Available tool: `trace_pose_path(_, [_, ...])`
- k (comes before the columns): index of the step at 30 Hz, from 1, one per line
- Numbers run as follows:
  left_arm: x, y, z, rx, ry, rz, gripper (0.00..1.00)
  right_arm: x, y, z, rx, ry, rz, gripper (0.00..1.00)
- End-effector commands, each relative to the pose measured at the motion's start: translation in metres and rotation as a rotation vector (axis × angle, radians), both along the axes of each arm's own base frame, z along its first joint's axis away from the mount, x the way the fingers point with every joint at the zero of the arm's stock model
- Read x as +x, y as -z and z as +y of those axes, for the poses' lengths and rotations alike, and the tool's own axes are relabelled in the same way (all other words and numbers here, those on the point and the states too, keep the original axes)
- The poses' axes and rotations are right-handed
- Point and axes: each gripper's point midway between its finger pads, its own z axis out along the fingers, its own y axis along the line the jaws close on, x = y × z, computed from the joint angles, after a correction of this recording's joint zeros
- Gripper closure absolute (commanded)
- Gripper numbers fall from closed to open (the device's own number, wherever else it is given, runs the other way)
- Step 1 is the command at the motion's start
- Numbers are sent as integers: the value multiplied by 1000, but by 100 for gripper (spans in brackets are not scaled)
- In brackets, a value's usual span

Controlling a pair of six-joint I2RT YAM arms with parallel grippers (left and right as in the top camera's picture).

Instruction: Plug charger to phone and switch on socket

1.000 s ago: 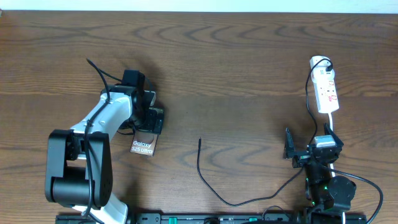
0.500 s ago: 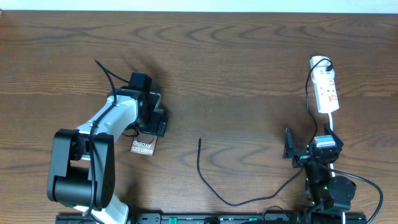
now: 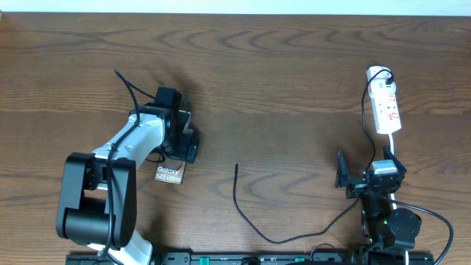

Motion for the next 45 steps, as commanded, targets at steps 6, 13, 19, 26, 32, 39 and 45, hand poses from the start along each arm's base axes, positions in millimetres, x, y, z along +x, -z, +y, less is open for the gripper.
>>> trace_pose_path(6, [-21,20,5,21,7,55,2,0,1,1,-10,-2,1,1])
trace_pose_path(13, [-21,20,5,21,7,55,2,0,1,1,-10,-2,1,1])
trace_pose_path(19, [-21,20,5,21,7,55,2,0,1,1,-10,-2,1,1])
trace_pose_path(26, [-21,20,5,22,7,55,2,0,1,1,-10,-2,1,1])
trace_pose_path(32, [-21,20,5,21,7,54,9,0,1,1,-10,-2,1,1])
trace_pose_path(39, [-21,20,5,21,7,55,17,0,1,1,-10,-2,1,1])
trace_pose_path(45, [-21,20,5,21,7,55,18,0,1,1,-10,-2,1,1])
